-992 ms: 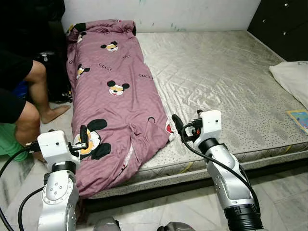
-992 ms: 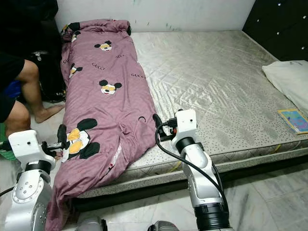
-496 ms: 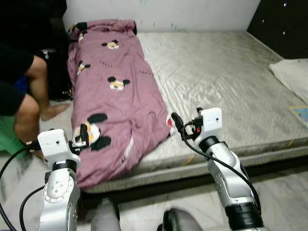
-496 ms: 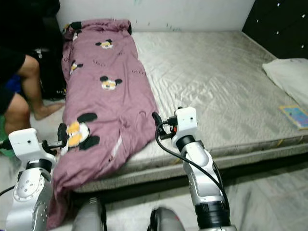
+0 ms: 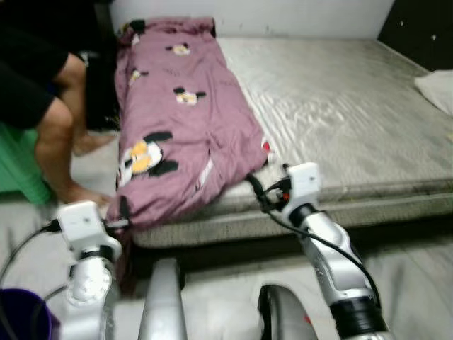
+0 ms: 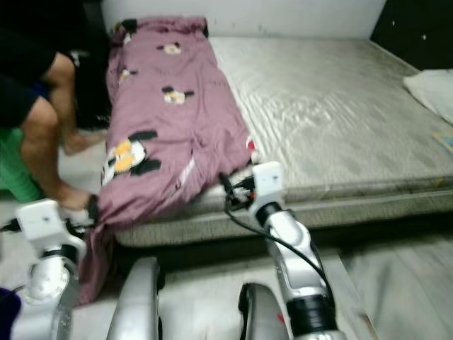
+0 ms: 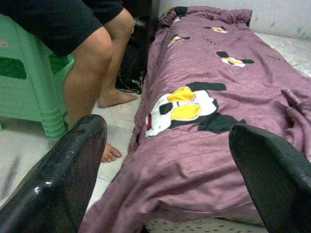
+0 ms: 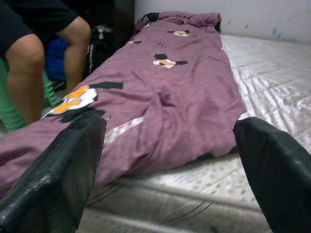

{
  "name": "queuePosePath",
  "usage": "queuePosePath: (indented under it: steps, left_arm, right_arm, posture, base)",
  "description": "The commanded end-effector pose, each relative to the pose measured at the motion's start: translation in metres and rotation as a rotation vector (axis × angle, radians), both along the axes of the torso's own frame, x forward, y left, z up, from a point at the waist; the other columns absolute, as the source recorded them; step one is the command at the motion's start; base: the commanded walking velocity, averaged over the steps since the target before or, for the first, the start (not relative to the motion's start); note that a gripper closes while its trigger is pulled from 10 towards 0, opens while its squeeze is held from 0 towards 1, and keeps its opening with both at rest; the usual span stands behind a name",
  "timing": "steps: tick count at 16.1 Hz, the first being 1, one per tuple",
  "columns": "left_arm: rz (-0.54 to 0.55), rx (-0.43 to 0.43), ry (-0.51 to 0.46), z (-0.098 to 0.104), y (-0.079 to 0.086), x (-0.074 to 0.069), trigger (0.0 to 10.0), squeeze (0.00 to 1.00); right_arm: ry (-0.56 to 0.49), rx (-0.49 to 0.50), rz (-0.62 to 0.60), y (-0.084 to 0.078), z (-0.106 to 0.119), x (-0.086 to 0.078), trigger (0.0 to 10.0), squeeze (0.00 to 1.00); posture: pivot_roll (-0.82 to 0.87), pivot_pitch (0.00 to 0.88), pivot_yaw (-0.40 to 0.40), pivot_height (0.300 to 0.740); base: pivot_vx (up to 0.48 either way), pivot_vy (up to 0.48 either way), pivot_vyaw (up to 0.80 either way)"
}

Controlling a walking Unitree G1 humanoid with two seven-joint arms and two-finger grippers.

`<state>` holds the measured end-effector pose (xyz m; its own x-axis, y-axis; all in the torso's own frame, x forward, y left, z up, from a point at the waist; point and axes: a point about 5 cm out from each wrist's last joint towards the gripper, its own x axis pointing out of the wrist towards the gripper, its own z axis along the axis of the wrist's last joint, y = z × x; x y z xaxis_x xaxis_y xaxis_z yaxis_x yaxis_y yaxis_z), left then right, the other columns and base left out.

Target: Clean up the room

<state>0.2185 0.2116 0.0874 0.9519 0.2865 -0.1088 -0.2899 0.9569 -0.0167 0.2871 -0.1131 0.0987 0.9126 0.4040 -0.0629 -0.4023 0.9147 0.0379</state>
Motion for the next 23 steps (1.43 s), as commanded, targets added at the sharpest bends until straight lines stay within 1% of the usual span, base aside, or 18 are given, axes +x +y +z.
queuePosePath:
  steps: [1, 2, 3, 6, 9, 10, 14, 23]
  left_arm:
    - [-0.023, -0.009, -0.052, 0.011, -0.007, 0.008, 10.0, 0.00]
    - [-0.022, -0.010, -0.051, 0.011, -0.007, 0.008, 10.0, 0.00]
    - [-0.022, -0.010, -0.050, 0.011, -0.007, 0.008, 10.0, 0.00]
    - [-0.024, -0.010, -0.047, 0.011, -0.007, 0.007, 10.0, 0.00]
    - [-0.041, -0.016, -0.062, 0.012, -0.008, 0.008, 10.0, 0.00]
    - [-0.041, -0.018, -0.063, 0.012, -0.008, 0.008, 10.0, 0.00]
    - [-0.042, -0.023, -0.061, 0.013, -0.008, 0.008, 10.0, 0.00]
    - [-0.055, -0.029, -0.058, 0.012, -0.008, 0.010, 10.0, 0.00]
  right_arm:
    - [-0.043, -0.002, 0.002, -0.004, 0.010, 0.004, 10.0, 0.00]
    - [-0.043, -0.002, 0.007, -0.004, 0.010, 0.004, 10.0, 0.00]
    - [-0.041, -0.004, 0.013, -0.003, 0.009, 0.004, 10.0, 0.00]
    - [-0.048, -0.004, 0.053, 0.001, 0.010, 0.002, 10.0, 0.00]
    - [-0.052, -0.006, 0.082, 0.004, 0.010, 0.002, 10.0, 0.00]
    - [-0.056, -0.029, 0.092, 0.005, 0.010, 0.002, 10.0, 0.00]
    - [-0.060, -0.011, 0.102, 0.007, 0.011, 0.002, 10.0, 0.00]
    - [-0.055, -0.005, 0.095, 0.006, 0.011, 0.004, 10.0, 0.00]
  posture:
    - [-0.02, 0.000, -0.072, 0.602]
    - [-0.02, 0.000, -0.073, 0.602]
    - [-0.02, 0.000, -0.073, 0.593]
    - [-0.02, 0.000, -0.071, 0.553]
    - [-0.02, 0.000, -0.072, 0.553]
    - [-0.02, 0.000, -0.072, 0.553]
    - [-0.02, 0.000, -0.071, 0.553]
    - [-0.02, 0.000, -0.069, 0.553]
  base:
    - [0.000, 0.000, 0.00]
    - [0.000, 0.000, 0.00]
    - [0.000, 0.000, 0.00]
    - [0.000, 0.000, 0.00]
    - [0.000, 0.000, 0.00]
    - [0.259, 0.000, 0.00]
    - [0.292, 0.000, 0.78]
    - [0.342, 0.000, 0.00]
